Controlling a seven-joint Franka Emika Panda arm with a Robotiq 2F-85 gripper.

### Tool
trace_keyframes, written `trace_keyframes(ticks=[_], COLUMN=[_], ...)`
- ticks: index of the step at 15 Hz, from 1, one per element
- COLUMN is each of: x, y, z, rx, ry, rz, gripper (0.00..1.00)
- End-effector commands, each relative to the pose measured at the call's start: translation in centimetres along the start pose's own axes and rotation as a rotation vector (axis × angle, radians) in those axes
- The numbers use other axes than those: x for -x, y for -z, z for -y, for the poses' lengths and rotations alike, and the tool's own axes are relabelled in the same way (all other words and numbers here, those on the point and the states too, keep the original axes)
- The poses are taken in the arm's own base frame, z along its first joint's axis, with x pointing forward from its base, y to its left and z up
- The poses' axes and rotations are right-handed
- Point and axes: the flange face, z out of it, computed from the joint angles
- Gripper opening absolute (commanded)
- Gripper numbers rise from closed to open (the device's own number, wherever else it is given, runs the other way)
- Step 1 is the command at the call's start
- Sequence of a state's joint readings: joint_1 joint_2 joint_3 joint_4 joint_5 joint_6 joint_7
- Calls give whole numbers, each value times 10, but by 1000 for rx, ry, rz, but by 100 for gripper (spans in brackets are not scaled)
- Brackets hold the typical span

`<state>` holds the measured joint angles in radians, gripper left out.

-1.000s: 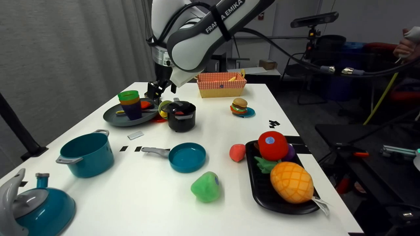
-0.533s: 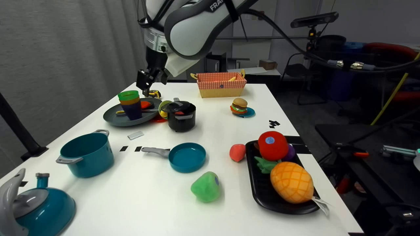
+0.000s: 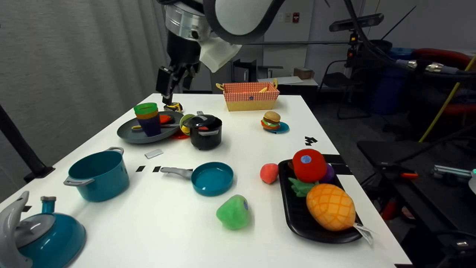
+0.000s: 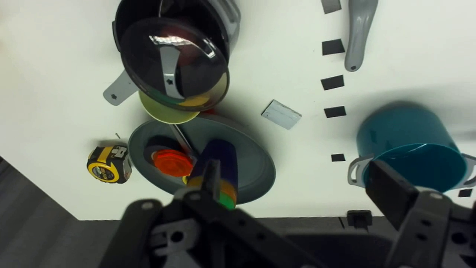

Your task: Put the black lid on top of the small black pot

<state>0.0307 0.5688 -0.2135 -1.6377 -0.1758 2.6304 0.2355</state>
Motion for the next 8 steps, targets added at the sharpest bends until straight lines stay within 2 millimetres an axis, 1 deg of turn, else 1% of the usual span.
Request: trace_keyframes(ticks=[1, 3, 8], x=[35, 50, 87], y=[44, 61, 101], z=[6, 4, -6], rx=[-21, -29, -39], ry=[62, 85, 117], rz=[-14, -10, 5], gripper=[100, 100, 100])
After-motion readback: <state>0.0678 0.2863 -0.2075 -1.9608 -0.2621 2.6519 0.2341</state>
